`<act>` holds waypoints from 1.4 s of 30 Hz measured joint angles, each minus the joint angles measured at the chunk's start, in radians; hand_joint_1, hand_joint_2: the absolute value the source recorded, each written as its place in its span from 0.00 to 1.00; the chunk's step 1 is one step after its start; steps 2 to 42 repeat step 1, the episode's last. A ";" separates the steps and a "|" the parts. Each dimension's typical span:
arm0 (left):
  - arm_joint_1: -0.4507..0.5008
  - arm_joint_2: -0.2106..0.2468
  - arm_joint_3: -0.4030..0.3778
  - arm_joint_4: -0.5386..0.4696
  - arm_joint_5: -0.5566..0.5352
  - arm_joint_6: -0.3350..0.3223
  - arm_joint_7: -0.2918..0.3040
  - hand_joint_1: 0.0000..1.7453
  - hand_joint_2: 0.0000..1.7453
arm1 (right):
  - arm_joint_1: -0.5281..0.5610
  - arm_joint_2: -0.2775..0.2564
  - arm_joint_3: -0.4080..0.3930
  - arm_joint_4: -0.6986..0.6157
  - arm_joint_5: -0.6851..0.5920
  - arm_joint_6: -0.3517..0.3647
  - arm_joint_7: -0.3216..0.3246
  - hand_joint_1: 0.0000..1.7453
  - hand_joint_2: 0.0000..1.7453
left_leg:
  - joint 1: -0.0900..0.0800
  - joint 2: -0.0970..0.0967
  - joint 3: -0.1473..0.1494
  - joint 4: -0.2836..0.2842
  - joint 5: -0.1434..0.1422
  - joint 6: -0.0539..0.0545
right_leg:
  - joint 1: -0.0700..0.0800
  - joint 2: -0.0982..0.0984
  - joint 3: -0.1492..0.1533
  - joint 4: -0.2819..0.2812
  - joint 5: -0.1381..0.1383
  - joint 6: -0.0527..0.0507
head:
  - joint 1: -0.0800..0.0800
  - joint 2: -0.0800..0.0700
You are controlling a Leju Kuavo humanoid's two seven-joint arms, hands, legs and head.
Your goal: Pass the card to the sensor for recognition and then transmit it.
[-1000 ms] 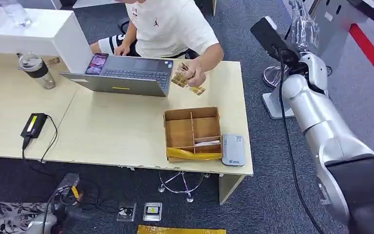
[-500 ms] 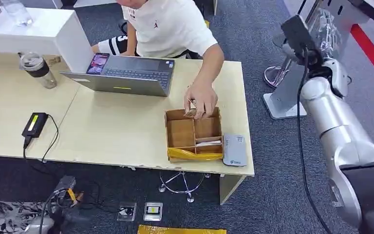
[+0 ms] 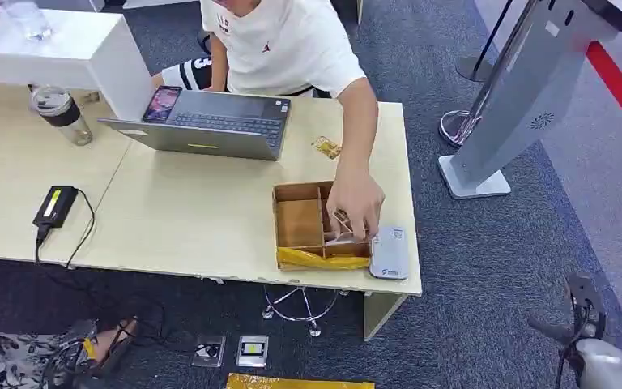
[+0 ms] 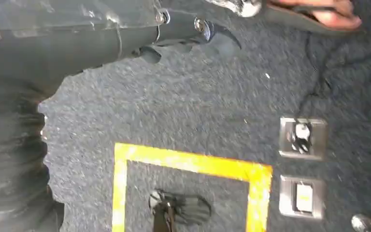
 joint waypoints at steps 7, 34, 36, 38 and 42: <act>0.001 0.005 0.000 0.002 0.001 0.001 0.000 0.00 1.00 | 0.009 0.000 -0.015 0.006 0.000 0.000 0.007 0.00 1.00 | 0.000 0.002 0.001 0.000 0.000 0.000 | 0.000 0.002 -0.001 0.001 0.000 0.000 | 0.000 0.000; 0.001 0.005 0.000 0.002 0.001 0.001 0.000 0.00 1.00 | 0.009 0.000 -0.015 0.006 0.000 0.000 0.007 0.00 1.00 | 0.000 0.002 0.001 0.000 0.000 0.000 | 0.000 0.002 -0.001 0.001 0.000 0.000 | 0.000 0.000; 0.001 0.005 0.000 0.002 0.001 0.001 0.000 0.00 1.00 | 0.009 0.000 -0.015 0.006 0.000 0.000 0.007 0.00 1.00 | 0.000 0.002 0.001 0.000 0.000 0.000 | 0.000 0.002 -0.001 0.001 0.000 0.000 | 0.000 0.000; 0.001 0.005 0.000 0.002 0.001 0.001 0.000 0.00 1.00 | 0.009 0.000 -0.015 0.006 0.000 0.000 0.007 0.00 1.00 | 0.000 0.002 0.001 0.000 0.000 0.000 | 0.000 0.002 -0.001 0.001 0.000 0.000 | 0.000 0.000; 0.001 0.005 0.000 0.002 0.001 0.001 0.000 0.00 1.00 | 0.009 0.000 -0.015 0.006 0.000 0.000 0.007 0.00 1.00 | 0.000 0.002 0.001 0.000 0.000 0.000 | 0.000 0.002 -0.001 0.001 0.000 0.000 | 0.000 0.000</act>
